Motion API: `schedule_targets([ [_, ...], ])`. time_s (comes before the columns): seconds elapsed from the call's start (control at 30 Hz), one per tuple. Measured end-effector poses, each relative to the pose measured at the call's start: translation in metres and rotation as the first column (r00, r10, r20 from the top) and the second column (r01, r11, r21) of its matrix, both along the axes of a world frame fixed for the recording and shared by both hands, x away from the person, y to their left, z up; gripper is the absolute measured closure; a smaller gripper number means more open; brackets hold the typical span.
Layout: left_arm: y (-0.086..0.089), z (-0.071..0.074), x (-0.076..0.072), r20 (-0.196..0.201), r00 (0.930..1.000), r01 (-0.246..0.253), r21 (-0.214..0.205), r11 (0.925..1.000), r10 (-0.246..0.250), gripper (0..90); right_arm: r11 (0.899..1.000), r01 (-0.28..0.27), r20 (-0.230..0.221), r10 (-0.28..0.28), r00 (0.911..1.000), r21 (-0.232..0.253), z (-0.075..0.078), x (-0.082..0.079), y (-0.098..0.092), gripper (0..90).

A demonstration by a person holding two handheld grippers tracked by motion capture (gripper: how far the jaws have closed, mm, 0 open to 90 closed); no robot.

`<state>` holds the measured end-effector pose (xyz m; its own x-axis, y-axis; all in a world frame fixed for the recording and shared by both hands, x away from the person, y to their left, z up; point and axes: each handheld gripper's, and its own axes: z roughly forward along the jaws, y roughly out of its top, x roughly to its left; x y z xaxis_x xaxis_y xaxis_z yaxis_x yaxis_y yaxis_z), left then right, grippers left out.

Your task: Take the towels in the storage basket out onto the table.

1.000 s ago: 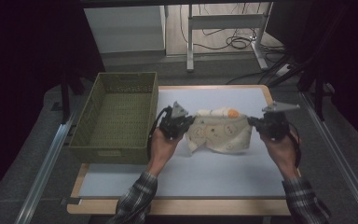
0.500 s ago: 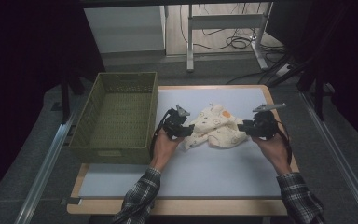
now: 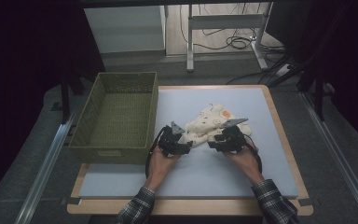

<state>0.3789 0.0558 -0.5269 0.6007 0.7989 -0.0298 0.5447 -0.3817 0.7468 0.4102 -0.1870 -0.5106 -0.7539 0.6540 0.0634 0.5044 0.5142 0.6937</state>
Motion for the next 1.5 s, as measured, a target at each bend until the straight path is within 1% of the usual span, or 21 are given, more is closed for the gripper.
schedule_targets([
  [0.07,0.001,-0.006,0.001,-0.04,0.999,0.021,-0.013,0.9997,-0.022,45.0,0.998,0.031,0.01,-0.03,0.9995,-0.052,-0.009,0.002,0.005,63.9],
  [0.1,0.0,-0.009,0.002,-0.064,0.9972,0.038,-0.02,0.9991,-0.039,51.4,0.998,0.035,0.044,-0.033,0.9985,-0.053,-0.011,0.002,0.005,70.7],
  [0.13,0.0,-0.01,0.002,-0.054,0.9978,0.036,-0.021,0.9991,-0.038,57.7,0.997,0.045,0.059,-0.041,0.9974,-0.062,-0.011,0.001,0.004,76.8],
  [0.17,0.001,-0.01,0.002,-0.063,0.9964,0.056,-0.037,0.9978,-0.058,66.7,0.997,0.044,0.058,-0.04,0.9975,-0.061,-0.01,0.001,0.003,83.3],
  [0.2,0.002,-0.009,0.003,-0.074,0.9946,0.068,-0.063,0.9957,-0.073,77.7,0.997,0.037,0.052,-0.034,0.9981,-0.061,-0.008,0.0,0.001,85.2],
  [0.23,0.002,-0.007,0.002,-0.066,0.9951,0.069,-0.073,0.9949,-0.074,83.3,0.997,0.036,0.054,-0.033,0.998,-0.064,-0.005,-0.002,-0.001,85.8],
  [0.3,0.004,0.001,0.0,-0.029,0.9973,0.065,-0.079,0.9948,-0.068,85.9,0.997,0.03,0.062,-0.026,0.9978,-0.067,0.002,-0.005,-0.007,86.1],
  [0.43,0.01,0.018,-0.003,0.009,0.998,0.063,-0.128,0.9898,-0.062,86.0,0.998,0.044,0.101,-0.039,0.9941,-0.047,0.025,-0.017,-0.034,86.0],
  [0.53,0.008,0.026,-0.008,0.027,0.9975,0.068,-0.125,0.9899,-0.065,85.4,0.997,0.072,0.121,-0.068,0.9903,-0.027,0.044,-0.025,-0.059,86.0],
  [0.67,0.003,0.027,-0.012,0.025,0.9963,0.085,-0.121,0.989,-0.083,84.6,0.992,0.121,0.147,-0.116,0.9823,-0.025,0.063,-0.036,-0.094,85.9],
  [0.73,-0.001,0.024,-0.011,0.006,0.996,0.089,-0.111,0.9898,-0.089,84.2,0.987,0.159,0.148,-0.153,0.9772,-0.029,0.067,-0.037,-0.111,85.3],
  [0.8,-0.005,0.017,-0.008,-0.024,0.9963,0.08,-0.092,0.9926,-0.082,82.4,0.981,0.192,0.135,-0.186,0.9734,-0.039,0.063,-0.035,-0.126,82.1],
  [0.83,-0.007,0.013,-0.005,-0.051,0.9956,0.074,-0.079,0.9942,-0.078,79.6,0.977,0.211,0.118,-0.205,0.9716,-0.042,0.059,-0.033,-0.132,77.9],
  [0.87,-0.009,0.01,-0.004,-0.063,0.995,0.074,-0.064,0.9952,-0.078,75.1,0.972,0.232,0.106,-0.226,0.9683,-0.045,0.056,-0.032,-0.138,74.6],
  [0.9,-0.011,0.005,-0.002,-0.071,0.9948,0.07,-0.038,0.9968,-0.072,71.5,0.969,0.243,0.1,-0.238,0.9661,-0.045,0.053,-0.032,-0.141,72.5],
  [0.97,-0.013,0.0,-0.003,-0.069,0.9955,0.064,-0.012,0.9979,-0.065,62.2,0.967,0.255,0.091,-0.252,0.9634,-0.02,0.05,-0.036,-0.15,69.8],
  [1.1,-0.014,0.0,-0.006,-0.04,0.9981,0.047,-0.003,0.9989,-0.047,49.1,0.971,0.239,0.089,-0.238,0.9672,0.005,0.051,-0.051,-0.156,68.9],
  [1.2,-0.012,0.004,-0.01,-0.017,0.9989,0.044,0.0,0.9991,-0.044,45.3,0.979,0.204,0.071,-0.206,0.9761,0.021,0.049,-0.068,-0.155,68.9],
  [1.3,-0.01,0.004,-0.01,-0.015,0.9991,0.039,-0.004,0.9992,-0.039,41.8,0.988,0.15,0.046,-0.152,0.9873,0.04,0.04,-0.08,-0.149,66.8],
  [1.4,-0.009,0.0,-0.007,-0.024,0.9992,0.033,-0.009,0.9994,-0.033,40.5,0.993,0.119,0.05,-0.12,0.9915,0.027,0.027,-0.084,-0.138,57.1],
  [1.5,-0.009,-0.004,-0.006,-0.051,0.9976,0.046,-0.014,0.9989,-0.046,44.9,0.994,0.107,0.07,-0.105,0.992,-0.022,0.011,-0.079,-0.124,51.6],
])
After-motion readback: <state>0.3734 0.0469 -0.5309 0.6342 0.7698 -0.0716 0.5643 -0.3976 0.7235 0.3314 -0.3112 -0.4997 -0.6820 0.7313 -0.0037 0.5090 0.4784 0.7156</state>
